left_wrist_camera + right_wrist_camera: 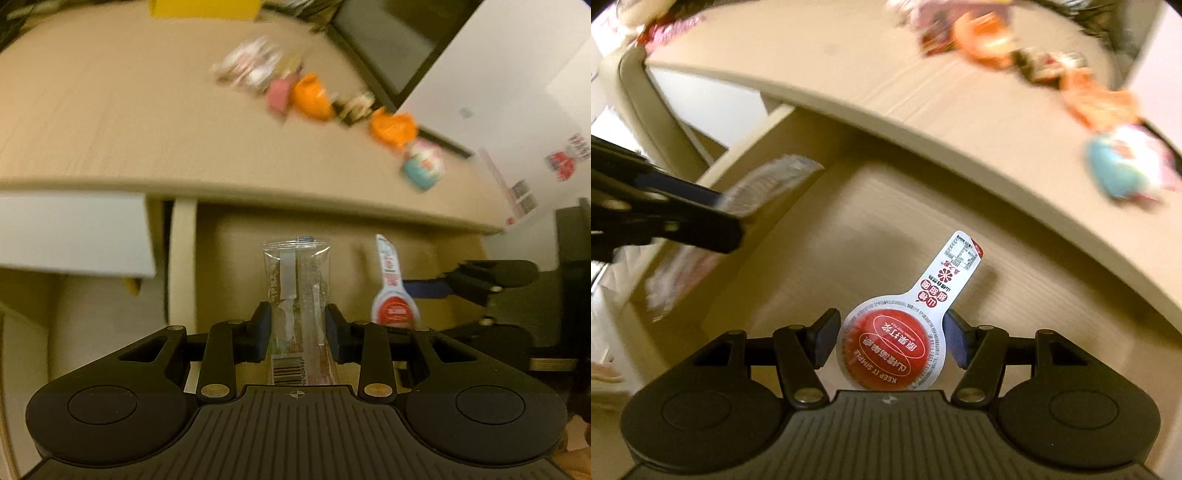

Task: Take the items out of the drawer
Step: 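Place the stick package with the left while the right sets the lid on the desk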

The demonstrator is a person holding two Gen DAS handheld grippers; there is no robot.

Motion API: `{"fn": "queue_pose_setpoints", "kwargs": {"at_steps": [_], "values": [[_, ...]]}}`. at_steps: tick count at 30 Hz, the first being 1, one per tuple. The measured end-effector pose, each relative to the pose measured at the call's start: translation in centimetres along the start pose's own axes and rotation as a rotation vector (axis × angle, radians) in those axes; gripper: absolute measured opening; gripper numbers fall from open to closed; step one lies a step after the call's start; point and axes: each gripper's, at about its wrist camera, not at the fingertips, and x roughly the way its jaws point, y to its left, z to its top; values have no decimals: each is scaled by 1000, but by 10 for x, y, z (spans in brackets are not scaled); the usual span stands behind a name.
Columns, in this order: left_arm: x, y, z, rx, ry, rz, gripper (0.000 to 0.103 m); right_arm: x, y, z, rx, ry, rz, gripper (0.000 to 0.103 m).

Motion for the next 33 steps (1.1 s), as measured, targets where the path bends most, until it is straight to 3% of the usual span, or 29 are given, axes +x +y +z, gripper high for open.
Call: {"fn": "queue_pose_setpoints", "kwargs": {"at_steps": [4,8,12,16,21,27,33], "values": [[-32,-8,40,73,-132,-73,35,-61,-7,21,24,-150,-38,61],[-52,-9,96,115,-281,-57,35,-121,-39,72,-20,-366,-132,61],[-40,3,147,106,-355,0,35,-132,-55,125,-77,-459,-217,61],[3,27,176,18,-310,78,35,-88,-62,167,-93,-423,-247,61],[44,48,182,-30,-249,92,36,-38,-74,175,-49,-324,-211,61],[66,53,175,16,-226,138,44,-3,-79,168,-14,-251,-198,61],[74,50,171,58,-204,138,44,7,-81,171,-14,-251,-193,61]]}}
